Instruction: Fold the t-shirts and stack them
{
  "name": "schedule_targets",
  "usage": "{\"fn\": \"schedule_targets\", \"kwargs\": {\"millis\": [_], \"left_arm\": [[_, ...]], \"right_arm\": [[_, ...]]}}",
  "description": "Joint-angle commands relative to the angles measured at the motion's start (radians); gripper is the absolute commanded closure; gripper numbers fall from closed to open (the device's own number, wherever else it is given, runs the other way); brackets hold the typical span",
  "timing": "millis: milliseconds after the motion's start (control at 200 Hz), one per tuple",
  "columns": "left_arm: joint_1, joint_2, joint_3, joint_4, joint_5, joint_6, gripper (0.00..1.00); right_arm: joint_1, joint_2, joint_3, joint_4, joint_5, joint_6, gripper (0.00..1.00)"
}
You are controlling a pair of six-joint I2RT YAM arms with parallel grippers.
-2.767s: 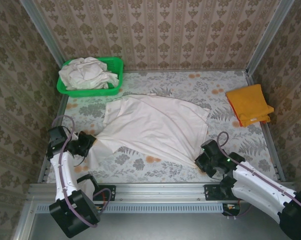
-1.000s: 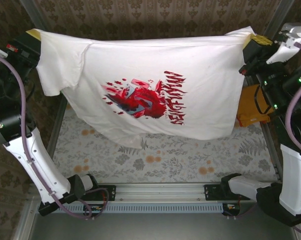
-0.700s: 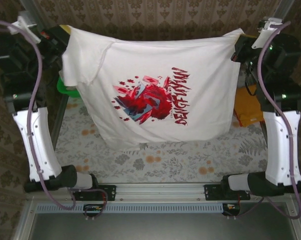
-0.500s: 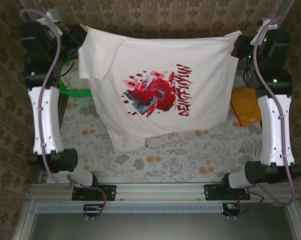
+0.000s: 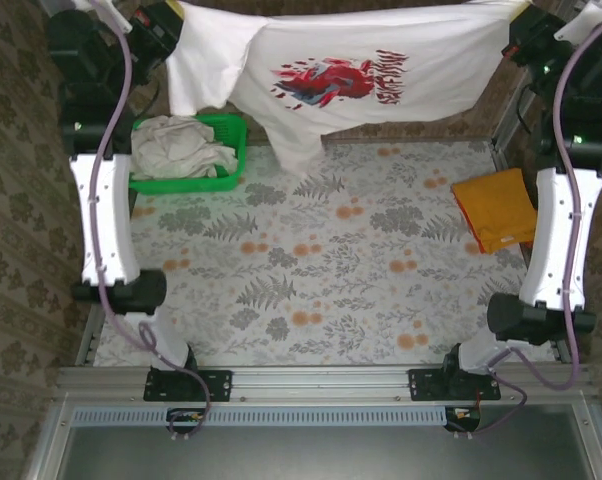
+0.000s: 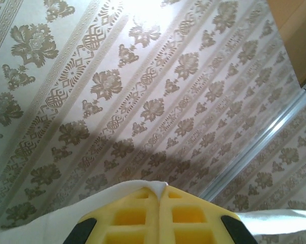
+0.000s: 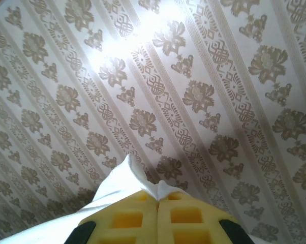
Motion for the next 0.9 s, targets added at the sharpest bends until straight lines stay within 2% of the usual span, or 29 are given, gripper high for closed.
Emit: {"fn": "schedule_targets", "kwargs": {"millis": [0, 155, 290, 495, 700, 895], "left_arm": [[-0.001, -0.156, -0.224, 0.103, -0.053, 0.104, 1.0], [-0.01, -0.373, -0.738, 0.195, -0.057, 0.104, 1.0], [-0.029, -0.544, -1.155, 0.208, -0.063, 0.069, 1.0], [-0.024, -0.717, -1.609, 0.141, -0.086, 0.04, 1.0], [0.012, -0.755, -1.85, 0.156, -0.072, 0.017, 1.0], [0.045, -0.743, -1.918, 0.06, -0.069, 0.042, 1.0]], "right_arm": [[-0.013, -0.098, -0.187, 0.062, -0.009, -0.003, 1.0], [-0.027, -0.334, -0.668, 0.158, -0.02, 0.006, 1.0], [-0.029, -0.515, -1.044, 0.135, -0.006, -0.003, 1.0], [-0.028, -0.702, -1.516, 0.065, -0.014, 0.1, 1.0], [-0.027, -0.785, -1.831, 0.038, 0.031, 0.232, 1.0], [-0.026, -0.89, -1.961, -0.007, 0.046, 0.318, 1.0]]}}
